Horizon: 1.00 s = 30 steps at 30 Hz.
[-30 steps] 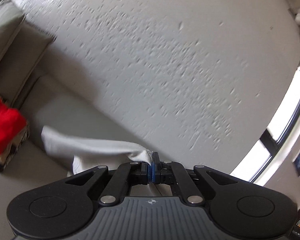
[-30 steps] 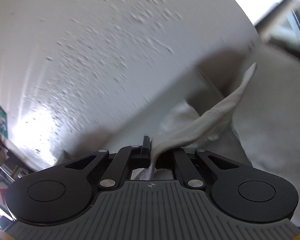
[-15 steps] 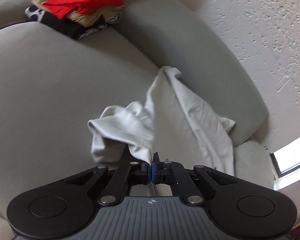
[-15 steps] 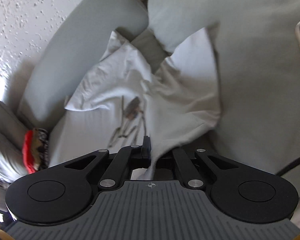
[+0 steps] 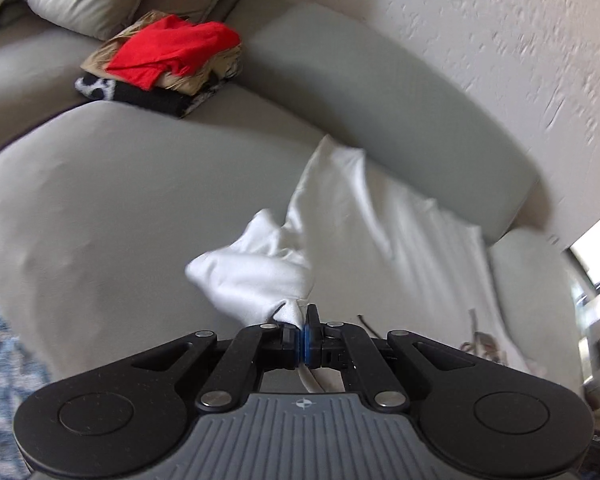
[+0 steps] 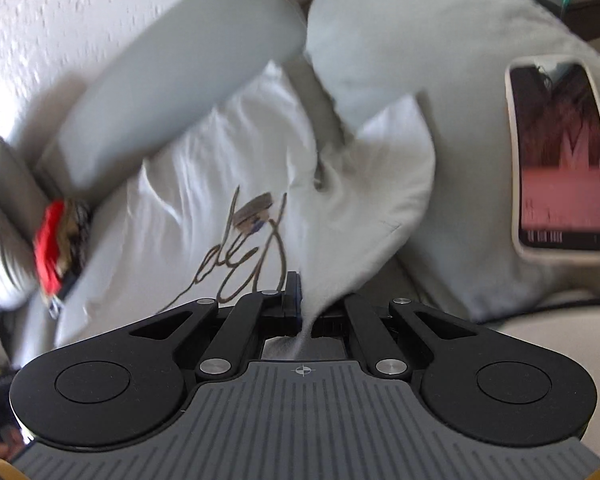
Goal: Fold clothes
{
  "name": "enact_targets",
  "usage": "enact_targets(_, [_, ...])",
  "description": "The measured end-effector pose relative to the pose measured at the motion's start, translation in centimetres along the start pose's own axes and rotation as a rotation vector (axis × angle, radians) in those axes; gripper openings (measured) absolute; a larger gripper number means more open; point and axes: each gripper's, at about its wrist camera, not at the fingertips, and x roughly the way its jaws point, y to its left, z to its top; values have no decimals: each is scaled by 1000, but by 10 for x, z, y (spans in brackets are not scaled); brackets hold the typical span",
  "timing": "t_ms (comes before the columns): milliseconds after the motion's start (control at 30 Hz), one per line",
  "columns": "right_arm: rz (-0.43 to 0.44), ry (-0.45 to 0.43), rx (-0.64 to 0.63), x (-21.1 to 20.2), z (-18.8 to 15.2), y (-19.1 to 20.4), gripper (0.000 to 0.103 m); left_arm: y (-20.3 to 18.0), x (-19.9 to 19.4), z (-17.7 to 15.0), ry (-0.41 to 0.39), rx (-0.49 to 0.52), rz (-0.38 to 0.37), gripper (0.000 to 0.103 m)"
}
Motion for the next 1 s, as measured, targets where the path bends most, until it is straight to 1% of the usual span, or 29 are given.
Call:
enact_targets(33, [2, 25, -1, 2, -3, -2, 4, 2, 2, -5, 10, 1, 17, 0])
enact_targets(67, [1, 48, 2, 3, -6, -4, 18, 3, 7, -9, 36, 7, 42, 3])
enact_targets(100, [-8, 67, 12, -1, -6, -7, 21, 4, 12, -12, 63, 12, 67, 7])
enact_targets(167, [2, 84, 29, -19, -8, -13, 23, 6, 9, -17, 125, 22, 105, 10])
enact_targets(200, [18, 90, 40, -32, -9, -16, 24, 7, 5, -20, 151, 32, 121, 17])
enact_targets(233, [40, 101, 57, -47, -10, -20, 26, 6, -6, -21, 156, 55, 122, 21])
enact_targets(267, [51, 103, 63, -63, -12, -21, 35, 5, -21, -23, 142, 81, 112, 28])
enact_targets(300, [55, 92, 60, -80, -14, -22, 39, 4, -35, -25, 128, 107, 101, 34])
enact_targets(367, [68, 68, 43, -103, -18, -22, 49, 0, -60, -26, 136, 179, 71, 37])
enact_targets(433, [75, 54, 36, -111, -22, -25, 51, -2, -79, -27, 124, 222, 26, 39])
enact_targets(467, [79, 49, 31, -109, -23, -28, 52, -7, -80, -29, 114, 244, 17, 42])
enact_targets(500, [88, 42, 16, -101, -24, -29, 52, -12, -82, -32, 104, 266, 8, 42])
enact_targets(533, [96, 30, -4, -91, -25, -31, 49, -17, -83, -34, 95, 288, -2, 43])
enact_targets(600, [100, -11, -57, -68, -29, -30, 35, -32, -64, -45, 84, 319, -44, 43])
enact_targets(633, [90, -22, -78, -53, -32, -28, 26, -40, -54, -50, 79, 335, -65, 43])
enact_targets(667, [82, -30, -96, -38, -34, -25, 23, -48, -44, -55, 73, 349, -86, 43])
enact_targets(700, [74, -38, -114, -23, -36, -23, 20, -56, -29, -58, 75, 345, -81, 40])
enact_targets(800, [51, -76, -168, 9, -44, -14, 19, -88, 14, -75, 74, 426, 11, 38])
enact_targets(867, [-1, -96, -215, 22, -47, -9, 19, -99, 31, -86, 59, 469, 39, 38])
enact_targets(900, [-43, -66, -228, 28, -48, -8, 19, -101, 38, -91, 54, 480, 46, 38])
enact_targets(933, [-78, -13, -221, 32, -47, -9, 10, -104, 45, -95, 51, 492, 54, 38])
enact_targets(1000, [-98, 76, -166, 26, -42, -14, 10, -103, 51, -101, 95, 508, 80, 39])
